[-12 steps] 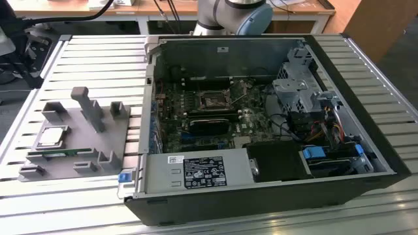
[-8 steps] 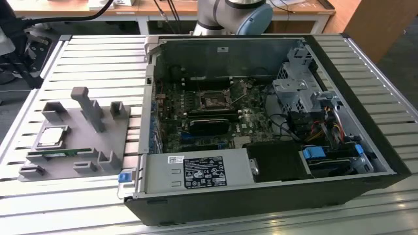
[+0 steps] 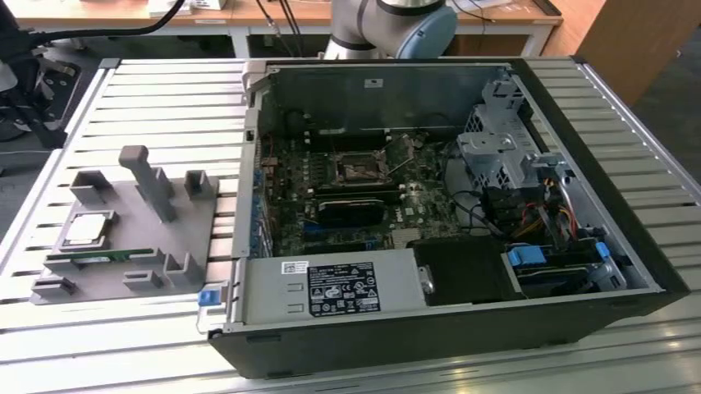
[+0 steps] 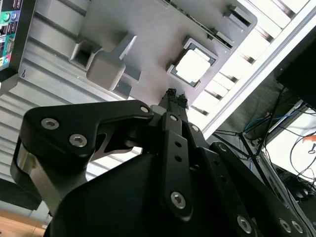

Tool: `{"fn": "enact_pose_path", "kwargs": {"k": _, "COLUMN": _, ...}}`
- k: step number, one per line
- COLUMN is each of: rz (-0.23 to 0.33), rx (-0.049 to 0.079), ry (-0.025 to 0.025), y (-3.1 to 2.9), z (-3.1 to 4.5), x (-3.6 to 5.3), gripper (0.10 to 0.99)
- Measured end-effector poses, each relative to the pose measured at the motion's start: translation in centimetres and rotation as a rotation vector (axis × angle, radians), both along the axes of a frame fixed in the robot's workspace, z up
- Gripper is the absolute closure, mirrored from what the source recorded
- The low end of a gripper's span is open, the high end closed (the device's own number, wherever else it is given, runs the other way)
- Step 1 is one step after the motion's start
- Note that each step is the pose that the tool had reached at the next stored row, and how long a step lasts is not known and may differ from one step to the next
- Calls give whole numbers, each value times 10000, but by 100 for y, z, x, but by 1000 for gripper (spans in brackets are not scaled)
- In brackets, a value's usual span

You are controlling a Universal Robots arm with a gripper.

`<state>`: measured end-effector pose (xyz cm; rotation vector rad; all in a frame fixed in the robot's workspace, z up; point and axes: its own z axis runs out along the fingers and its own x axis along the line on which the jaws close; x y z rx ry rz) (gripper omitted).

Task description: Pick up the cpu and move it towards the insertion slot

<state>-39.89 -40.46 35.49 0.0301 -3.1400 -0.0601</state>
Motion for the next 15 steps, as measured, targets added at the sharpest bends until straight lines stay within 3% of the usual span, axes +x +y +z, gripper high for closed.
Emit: {"fn": "enact_pose_path", "kwargs": {"k": 15, "rz": -1, "rx": -11, "ry": 1, "y": 0, "z": -81, "x": -185, "gripper": 980}}
